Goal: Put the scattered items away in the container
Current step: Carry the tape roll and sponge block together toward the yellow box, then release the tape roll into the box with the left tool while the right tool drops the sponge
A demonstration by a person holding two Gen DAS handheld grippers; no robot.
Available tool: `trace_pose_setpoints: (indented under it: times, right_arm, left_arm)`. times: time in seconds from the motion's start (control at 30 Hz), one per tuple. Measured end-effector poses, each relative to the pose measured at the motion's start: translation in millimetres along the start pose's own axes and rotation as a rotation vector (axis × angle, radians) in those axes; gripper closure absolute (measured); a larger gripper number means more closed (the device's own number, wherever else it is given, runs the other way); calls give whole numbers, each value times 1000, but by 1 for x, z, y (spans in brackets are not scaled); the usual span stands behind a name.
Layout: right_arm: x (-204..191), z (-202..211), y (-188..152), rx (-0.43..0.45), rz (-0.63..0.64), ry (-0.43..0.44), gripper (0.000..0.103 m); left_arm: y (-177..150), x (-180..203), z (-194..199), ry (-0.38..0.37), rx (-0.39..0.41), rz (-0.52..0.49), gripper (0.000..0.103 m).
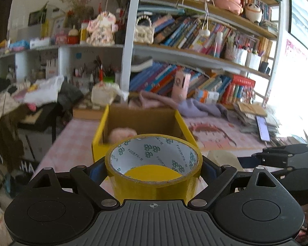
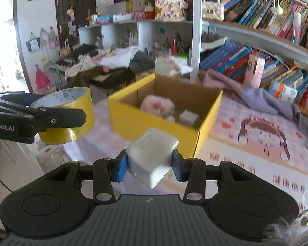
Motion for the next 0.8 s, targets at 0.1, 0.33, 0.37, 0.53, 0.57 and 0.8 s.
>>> trace_pose_setpoints:
  times: [0.1,0.33,0.37,0.53,0.57,0.8]
  right_arm:
    - [12,-13,17,26,10,-1,62]
    - [42,-64,54,49,53,-14,62]
    - [47,-74,57,40,60,-16,62]
    - [60,-126,62,-31,129,-16,61]
    - [62,-137,62,-49,147,-13,61]
    - [74,-205,50,-184,245,-3,61]
  left_arm:
    - [19,0,-21,-2,16,-20,11]
    - [53,5,-83,-45,-16,-60,11]
    - [56,6,-95,-50,-29,-69,11]
    - [70,7,-164,-73,-111,-81,11]
    - [73,5,-179,-70,-127,-80,11]
    - [65,-8,-280,-57,-333,-72,11]
Point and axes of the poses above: each gripper's, at about its wrist camera, not at the fingertips, and z roughly against the way its jaws point, x to its right, y to its top, the point moved 6 cm from there along -z, roughly the way its jaws point, and after that the axes turned 8 degrees about z, right-handed, at the moved point
